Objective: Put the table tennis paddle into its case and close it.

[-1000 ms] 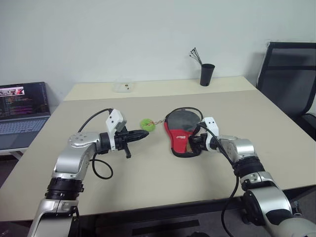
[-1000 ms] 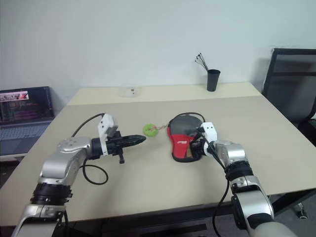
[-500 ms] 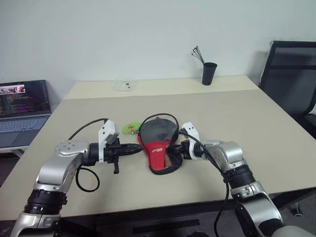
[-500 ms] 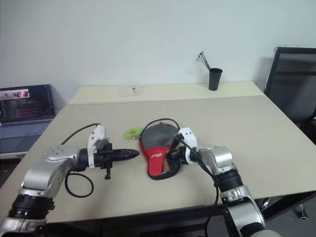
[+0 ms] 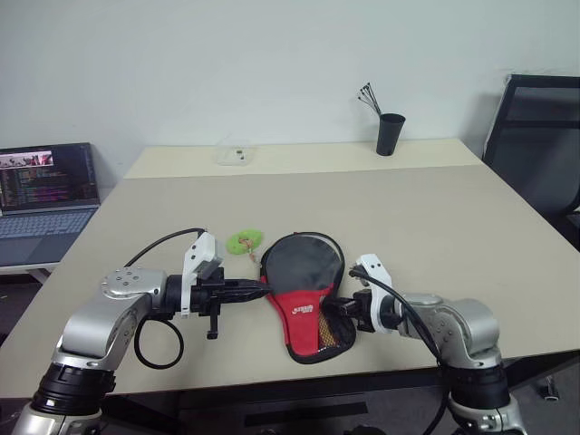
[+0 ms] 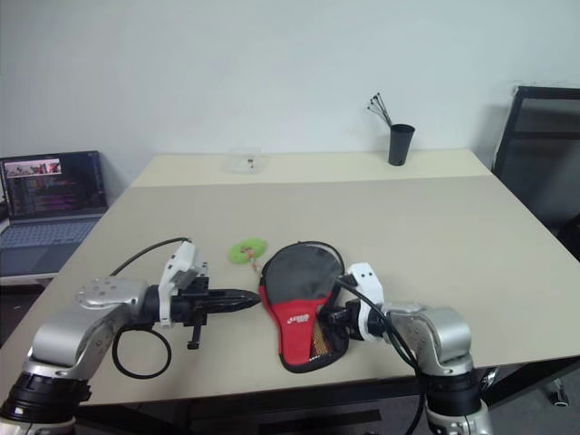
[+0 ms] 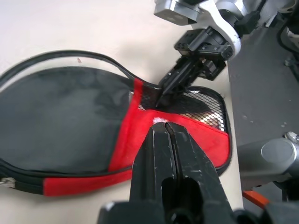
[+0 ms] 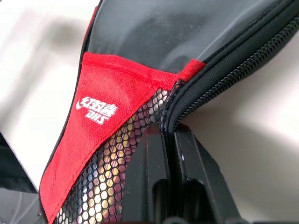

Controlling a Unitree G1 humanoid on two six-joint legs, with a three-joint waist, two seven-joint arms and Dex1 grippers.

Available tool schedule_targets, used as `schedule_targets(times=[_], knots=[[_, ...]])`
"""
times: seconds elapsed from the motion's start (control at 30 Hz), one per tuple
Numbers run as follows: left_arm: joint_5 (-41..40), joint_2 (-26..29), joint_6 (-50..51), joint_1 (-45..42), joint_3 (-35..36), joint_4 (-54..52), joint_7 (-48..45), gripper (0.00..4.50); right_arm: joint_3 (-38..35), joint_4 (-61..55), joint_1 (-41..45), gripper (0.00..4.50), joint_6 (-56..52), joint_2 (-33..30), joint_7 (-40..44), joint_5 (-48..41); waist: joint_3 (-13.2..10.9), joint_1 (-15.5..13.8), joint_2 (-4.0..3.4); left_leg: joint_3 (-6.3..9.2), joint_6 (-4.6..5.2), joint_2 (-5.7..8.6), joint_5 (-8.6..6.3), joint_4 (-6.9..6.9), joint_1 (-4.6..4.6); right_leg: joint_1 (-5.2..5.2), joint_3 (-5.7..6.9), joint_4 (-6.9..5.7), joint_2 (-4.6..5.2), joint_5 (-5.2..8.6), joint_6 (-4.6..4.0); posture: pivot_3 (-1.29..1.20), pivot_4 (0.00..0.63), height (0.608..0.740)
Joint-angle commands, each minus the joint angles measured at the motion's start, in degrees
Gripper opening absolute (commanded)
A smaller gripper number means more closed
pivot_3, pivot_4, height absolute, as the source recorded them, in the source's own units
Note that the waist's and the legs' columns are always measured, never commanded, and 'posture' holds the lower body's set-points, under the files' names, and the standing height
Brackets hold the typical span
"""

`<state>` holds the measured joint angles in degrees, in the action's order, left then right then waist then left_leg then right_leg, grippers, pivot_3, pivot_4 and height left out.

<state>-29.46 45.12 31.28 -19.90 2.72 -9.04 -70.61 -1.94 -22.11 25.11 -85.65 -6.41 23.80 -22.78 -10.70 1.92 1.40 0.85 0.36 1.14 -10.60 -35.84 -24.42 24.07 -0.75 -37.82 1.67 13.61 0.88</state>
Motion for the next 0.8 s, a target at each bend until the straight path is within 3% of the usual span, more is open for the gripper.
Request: schedule_targets(times=[0.03,0.5,0.53,0.63,0.8], knots=[[-1.46,0.74,0.23,-0.71,0.57,-2.02,-0.25,0.0,-3.77,-6.67,-2.06,0.03,-4.65,2.92,-2.27,-1.55,0.0,-0.08,0.0,0.0,0.0,0.0,0.0,0.0,0.0,0.0,0.01,0.01,0.0,0.01,-0.01,0.0,0.15,0.74],[-0.68,0.75,-0.13,-1.36,0.02,-1.51,-0.75,0.0,-4.98,-10.58,-5.34,0.03,-6.85,6.92,-7.13,-2.66,0.0,-0.06,0.0,0.01,0.0,0.0,0.0,0.0,-0.04,0.01,0.03,0.07,-0.01,0.03,-0.03,0.0,0.15,0.74],[-0.58,0.83,-0.26,-1.2,0.05,-1.54,-0.76,0.0,-5.05,-10.75,-5.42,0.53,-6.85,6.65,-7.26,-2.68,0.0,-0.06,0.0,0.01,0.0,0.0,0.0,0.0,-0.04,0.01,0.03,0.07,-0.01,0.03,-0.03,0.0,0.15,0.74],[-0.42,0.84,-0.54,-0.75,0.26,-1.69,-0.54,0.0,-4.75,-12.02,-5.64,1.39,-6.85,4.92,-7.16,-3.08,0.0,-0.06,0.0,0.01,0.0,0.0,0.0,0.0,-0.04,0.01,0.03,0.08,0.0,0.04,-0.04,0.0,0.15,0.74],[-0.53,0.76,-0.69,0.01,0.94,-2.1,0.2,0.0,-1.01,-16.6,-4.22,3.08,-4.74,-2.6,-3.95,-5.62,0.0,-0.06,0.0,0.01,0.0,0.0,0.0,0.0,-0.06,0.0,0.03,0.15,0.0,0.08,-0.1,0.0,0.15,0.74]])
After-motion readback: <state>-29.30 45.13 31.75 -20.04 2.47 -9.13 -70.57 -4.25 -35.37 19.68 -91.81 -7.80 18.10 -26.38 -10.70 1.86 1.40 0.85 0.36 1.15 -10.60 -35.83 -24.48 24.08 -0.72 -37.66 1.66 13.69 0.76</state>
